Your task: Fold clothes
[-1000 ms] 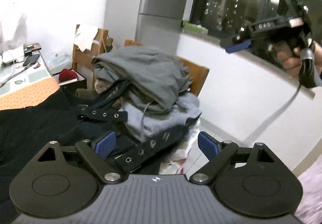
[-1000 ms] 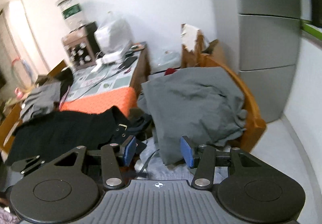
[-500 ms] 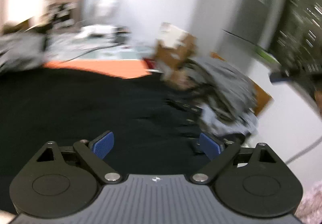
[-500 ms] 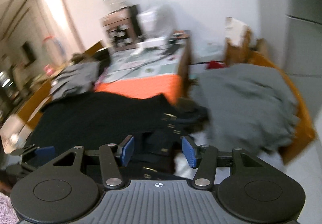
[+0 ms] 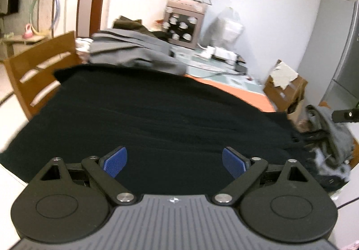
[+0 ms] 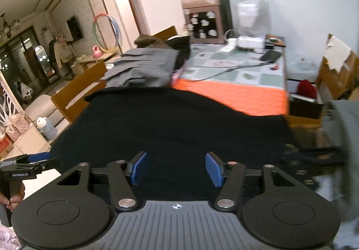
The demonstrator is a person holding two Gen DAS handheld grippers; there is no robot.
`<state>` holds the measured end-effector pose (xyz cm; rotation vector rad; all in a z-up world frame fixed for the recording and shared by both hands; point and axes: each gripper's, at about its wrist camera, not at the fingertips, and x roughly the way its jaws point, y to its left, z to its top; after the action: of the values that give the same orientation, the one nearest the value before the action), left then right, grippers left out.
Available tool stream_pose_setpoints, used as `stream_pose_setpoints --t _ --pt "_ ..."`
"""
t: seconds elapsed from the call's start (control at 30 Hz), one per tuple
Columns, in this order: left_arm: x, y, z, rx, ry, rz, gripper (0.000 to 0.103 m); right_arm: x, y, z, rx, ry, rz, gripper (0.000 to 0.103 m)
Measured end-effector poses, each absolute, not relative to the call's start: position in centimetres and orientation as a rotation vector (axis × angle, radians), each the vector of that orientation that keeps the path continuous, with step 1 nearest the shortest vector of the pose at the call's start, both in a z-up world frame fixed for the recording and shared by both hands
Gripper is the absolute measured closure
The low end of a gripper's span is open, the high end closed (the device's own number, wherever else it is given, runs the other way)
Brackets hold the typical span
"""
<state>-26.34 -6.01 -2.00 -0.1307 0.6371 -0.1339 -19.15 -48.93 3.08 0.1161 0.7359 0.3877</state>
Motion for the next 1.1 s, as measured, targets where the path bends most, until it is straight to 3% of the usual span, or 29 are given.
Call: stream_pose_setpoints --t 0.4,0.73,1.1 --pt "-23.2 13.7 -1.5 -0.009 0.647 -0.068 0.008 -16.4 -32.4 0.9 0.19 0.776 0.368 0.042" --pt "-16.8 22.4 -0.7 0.059 0.614 -0.018 0.008 -13.0 -24.9 0.8 0.151 0.739 0.393 0.042" --pt "-3.0 30.7 -1.1 0.241 0.589 -0.315 0.008 -11.9 -15.3 -0.4 0.22 0.681 0.123 0.041"
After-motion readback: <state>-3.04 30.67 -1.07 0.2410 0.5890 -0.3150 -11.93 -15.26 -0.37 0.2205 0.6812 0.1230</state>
